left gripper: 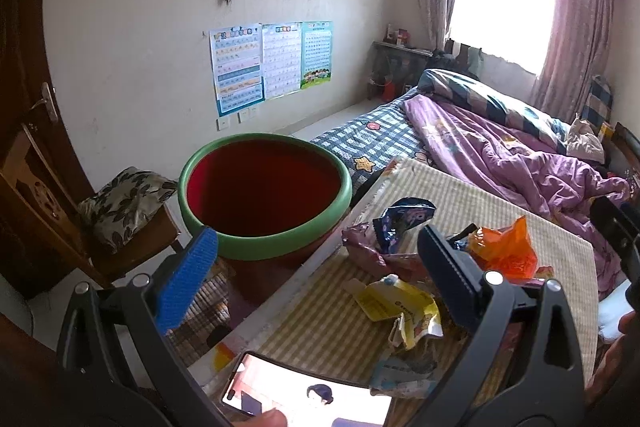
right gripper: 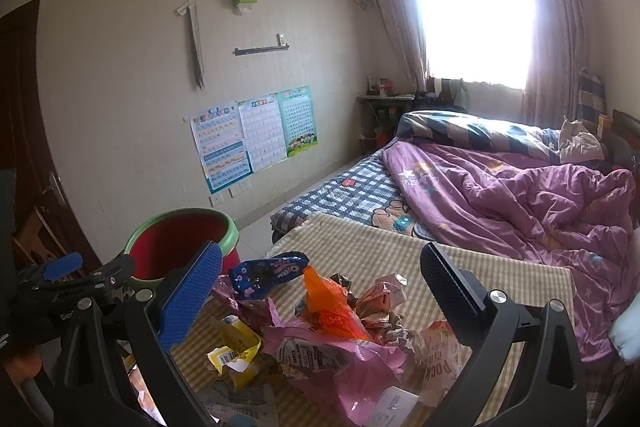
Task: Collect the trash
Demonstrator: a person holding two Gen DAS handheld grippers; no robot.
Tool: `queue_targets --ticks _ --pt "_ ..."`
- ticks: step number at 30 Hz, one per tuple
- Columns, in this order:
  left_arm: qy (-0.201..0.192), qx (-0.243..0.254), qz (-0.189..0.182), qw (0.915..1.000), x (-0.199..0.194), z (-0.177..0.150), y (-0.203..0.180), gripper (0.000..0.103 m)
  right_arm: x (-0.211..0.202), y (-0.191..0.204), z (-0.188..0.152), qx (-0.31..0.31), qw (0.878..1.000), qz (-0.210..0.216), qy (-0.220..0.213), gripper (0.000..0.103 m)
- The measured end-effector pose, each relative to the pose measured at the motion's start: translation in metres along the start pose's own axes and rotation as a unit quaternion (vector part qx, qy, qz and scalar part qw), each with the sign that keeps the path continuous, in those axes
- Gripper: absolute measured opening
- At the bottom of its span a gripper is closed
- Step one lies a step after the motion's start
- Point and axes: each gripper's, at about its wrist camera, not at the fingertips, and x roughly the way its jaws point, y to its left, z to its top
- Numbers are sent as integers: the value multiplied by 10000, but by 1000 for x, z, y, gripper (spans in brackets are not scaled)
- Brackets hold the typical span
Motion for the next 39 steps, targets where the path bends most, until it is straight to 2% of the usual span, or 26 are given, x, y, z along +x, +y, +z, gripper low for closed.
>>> queue_targets --ticks 20,39 --pt "15 -148 240 9996 -1 1 25 98 -1 1 -4 40 10000 21 35 96" --pt "99 66 143 9998 2 -2 9 98 4 2 -8 84 9999 24 73 96"
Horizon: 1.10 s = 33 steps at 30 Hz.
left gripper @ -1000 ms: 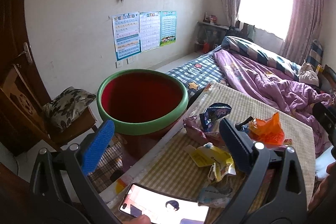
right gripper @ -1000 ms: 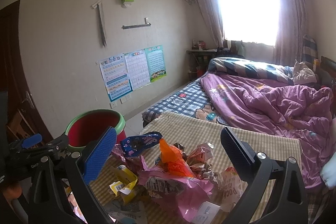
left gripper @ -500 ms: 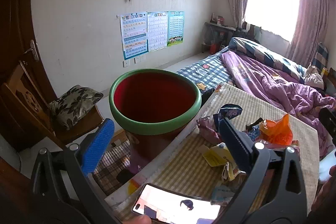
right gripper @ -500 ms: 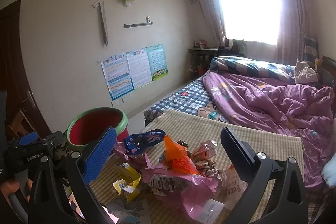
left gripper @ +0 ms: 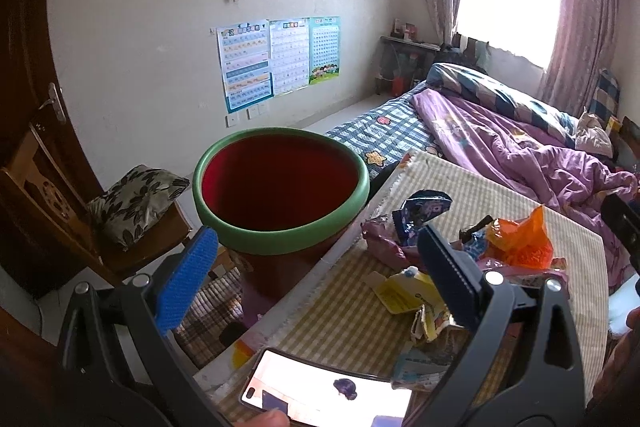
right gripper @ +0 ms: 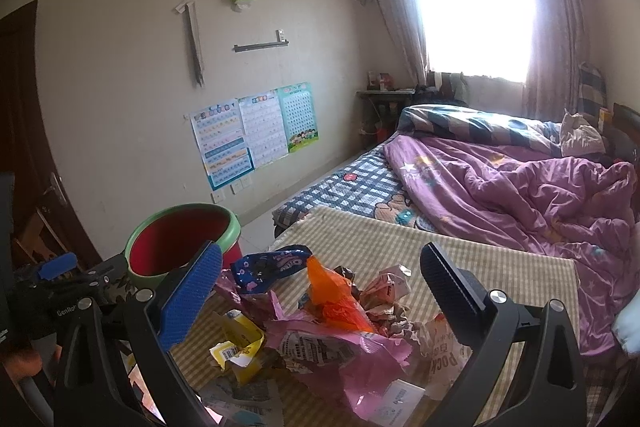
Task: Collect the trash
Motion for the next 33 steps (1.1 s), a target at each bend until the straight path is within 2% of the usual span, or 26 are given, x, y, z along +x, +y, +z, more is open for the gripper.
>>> queue_targets --ticks 16,18,21,22,27,29,33 --pt "-37 31 84 10000 5 -3 -1 98 -1 -10 -4 -67 10000 68 28 96" --pt "-21 105 -46 9999 6 -5 -3 98 0 -21 -7 54 9998 117 164 96" --pt "128 166 -428 9989 13 -12 -9 97 1 -41 -13 286 9989 36 376 96" --pt "292 192 -669 9971 19 -17 -14 97 1 -50 -18 375 9981 -32 481 96" --pt "1009 568 -1336 9843 40 -39 -43 73 -4 -80 -40 469 9940 -326 929 96" --pt "1256 737 -1537 9773 48 -48 -56 69 -7 -88 -52 473 9914 -317 1181 96" --pt "1698 1107 -1846 9617 55 -65 -74 68 -16 -97 -79 488 9847 -278 1647 96"
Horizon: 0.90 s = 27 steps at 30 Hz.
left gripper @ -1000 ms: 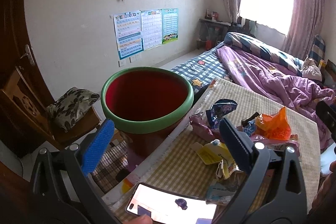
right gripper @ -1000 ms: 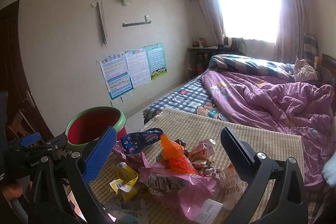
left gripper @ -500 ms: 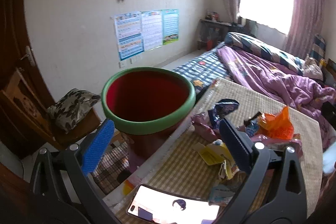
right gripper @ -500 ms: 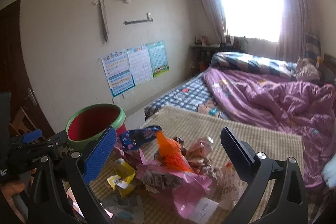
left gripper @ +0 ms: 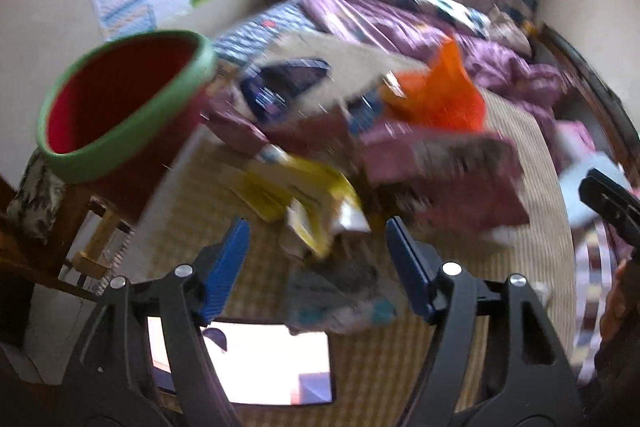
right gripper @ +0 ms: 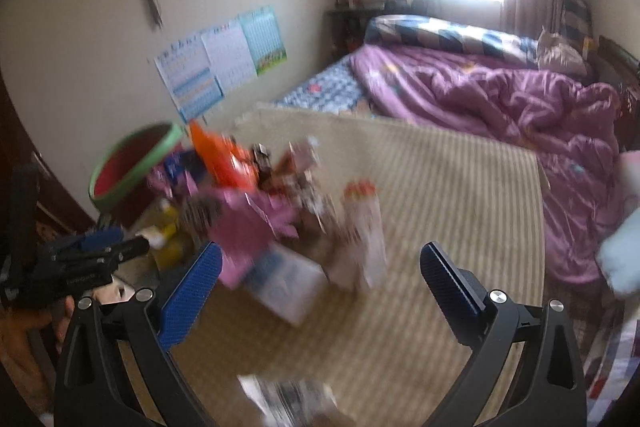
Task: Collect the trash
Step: 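Grasp the crumpled white printed wrapper with the right gripper while the left gripper grasps a grey wrapper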
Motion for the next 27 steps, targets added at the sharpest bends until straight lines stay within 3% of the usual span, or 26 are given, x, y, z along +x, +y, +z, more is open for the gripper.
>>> queue_targets --ticks 6,10,16,19,23,27 --pt "360 939 31 9949 9 -25 -23 68 6 -8 -30 -12 9970 416 660 96" --pt "668 794 -81 9946 24 -31 -22 68 16 -6 -50 -35 9907 578 1229 96" --pt "828 992 -43 9916 38 -34 -32 68 25 2 -72 -20 9806 891 1744 96" --pt "870 1060 -57 9905 43 -33 -41 68 26 3 -76 54 9831 792 1649 96" --pt "858 995 -145 9912 43 -30 -40 54 33 -2 -78 323 9801 905 1735 66" --pt "755 733 -254 9941 36 -26 -31 40 31 1 -72 275 9825 880 1616 63"
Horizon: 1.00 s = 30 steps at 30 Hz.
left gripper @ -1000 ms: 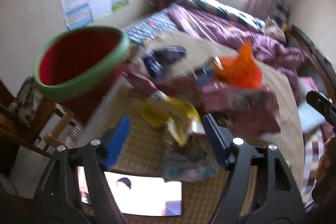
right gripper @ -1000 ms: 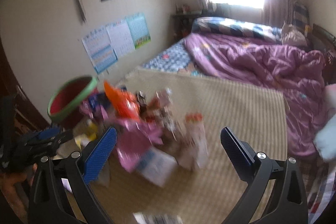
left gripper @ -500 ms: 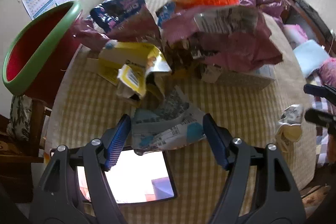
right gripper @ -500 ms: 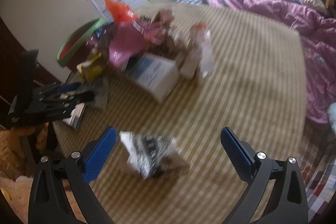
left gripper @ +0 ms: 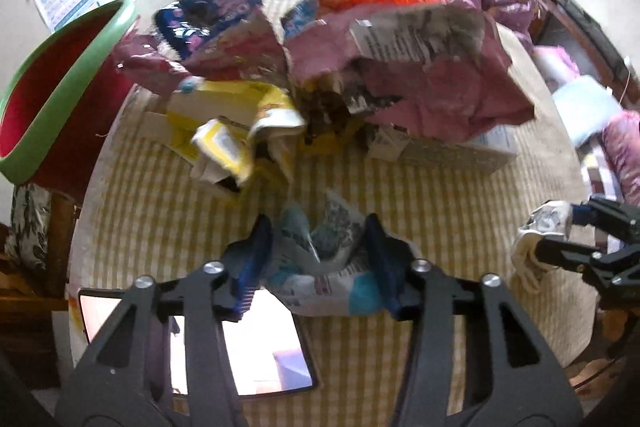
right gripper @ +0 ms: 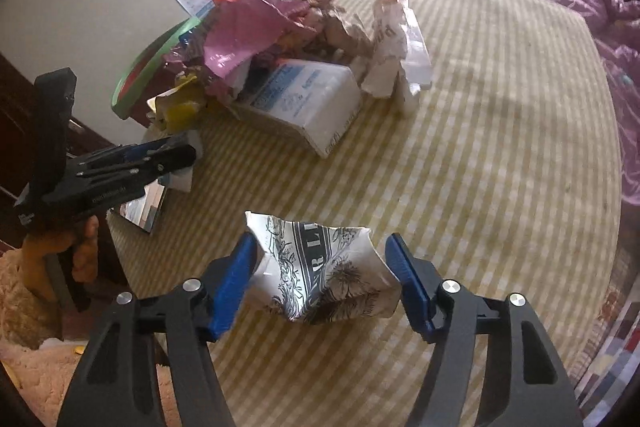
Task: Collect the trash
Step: 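Grasp the crumpled white printed wrapper with the right gripper while the left gripper grasps a grey wrapper, then carry both wrappers over the red basin and open both grippers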
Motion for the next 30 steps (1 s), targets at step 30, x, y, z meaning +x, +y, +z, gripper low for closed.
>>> queue_targets --ticks 30 --pt "-1794 -1330 524 9733 -104 41 177 35 -10 168 147 -536 9748 289 -2146 60"
